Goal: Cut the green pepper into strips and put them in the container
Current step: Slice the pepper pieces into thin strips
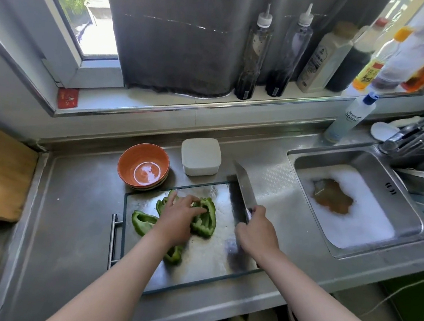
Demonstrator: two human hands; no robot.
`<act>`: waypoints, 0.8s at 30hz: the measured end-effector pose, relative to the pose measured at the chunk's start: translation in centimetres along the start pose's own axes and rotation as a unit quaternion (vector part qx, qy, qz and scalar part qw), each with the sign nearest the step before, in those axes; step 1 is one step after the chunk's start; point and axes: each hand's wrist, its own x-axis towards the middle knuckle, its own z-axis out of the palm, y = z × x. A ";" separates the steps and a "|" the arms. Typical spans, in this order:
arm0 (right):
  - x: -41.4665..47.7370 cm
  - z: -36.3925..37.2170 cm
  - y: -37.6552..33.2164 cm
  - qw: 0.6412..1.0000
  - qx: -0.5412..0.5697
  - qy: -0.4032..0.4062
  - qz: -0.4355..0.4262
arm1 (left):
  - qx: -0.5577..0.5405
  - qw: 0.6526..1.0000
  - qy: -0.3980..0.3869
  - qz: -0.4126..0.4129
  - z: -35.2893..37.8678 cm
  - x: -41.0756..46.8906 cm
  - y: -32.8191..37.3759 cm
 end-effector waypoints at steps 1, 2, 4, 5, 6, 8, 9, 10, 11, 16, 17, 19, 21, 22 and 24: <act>-0.3 -0.4 0.0 1.000 0.014 0.001 0.003 | -0.011 1.000 0.015 -0.002 0.3 0.1 0.3; -0.5 -0.8 0.0 1.000 0.020 0.004 0.002 | -0.021 0.999 0.033 -0.002 0.6 0.1 0.6; -1.0 -1.5 0.1 1.000 0.005 0.012 -0.009 | -0.021 0.997 0.068 0.000 1.2 0.1 1.0; -1.3 -1.8 0.1 1.000 -0.009 0.014 -0.020 | -0.027 0.996 0.091 0.005 1.5 0.0 1.1; -1.7 -2.1 0.1 0.999 -0.023 0.016 -0.039 | -0.049 0.992 0.113 0.011 1.9 0.0 1.1; -2.5 -2.2 -0.1 0.995 -0.044 0.023 -0.086 | -0.109 0.983 0.143 0.027 2.4 -0.2 0.9; -2.9 -2.2 -0.3 0.993 -0.046 0.026 -0.108 | -0.124 0.981 0.146 0.040 2.5 -0.4 0.9; -3.2 -2.1 -0.5 0.990 -0.051 0.027 -0.127 | -0.126 0.980 0.142 0.054 2.5 -0.5 0.9; -3.5 -2.0 -0.8 0.987 -0.062 0.027 -0.144 | -0.117 0.982 0.137 0.064 2.6 -0.6 1.0; -4.4 -0.7 -1.9 0.964 -0.188 0.014 -0.187 | -0.094 0.987 0.108 0.071 3.0 -0.5 1.2; -4.5 -0.4 -1.9 0.961 -0.205 0.011 -0.186 | -0.089 0.988 0.105 0.072 3.1 -0.4 1.2; -4.7 0.0 -1.8 0.959 -0.221 0.006 -0.177 | -0.086 0.989 0.096 0.074 3.2 -0.3 1.1; -4.9 0.1 -1.6 0.959 -0.228 0.003 -0.168 | -0.087 0.989 0.091 0.074 3.3 -0.1 1.0; -5.0 0.1 -1.5 0.958 -0.231 0.002 -0.168 | -0.088 0.989 0.091 0.074 3.3 0.0 0.9; -5.2 -0.1 -1.3 0.956 -0.239 0.002 -0.172 | -0.090 0.989 0.085 0.075 3.4 0.3 0.8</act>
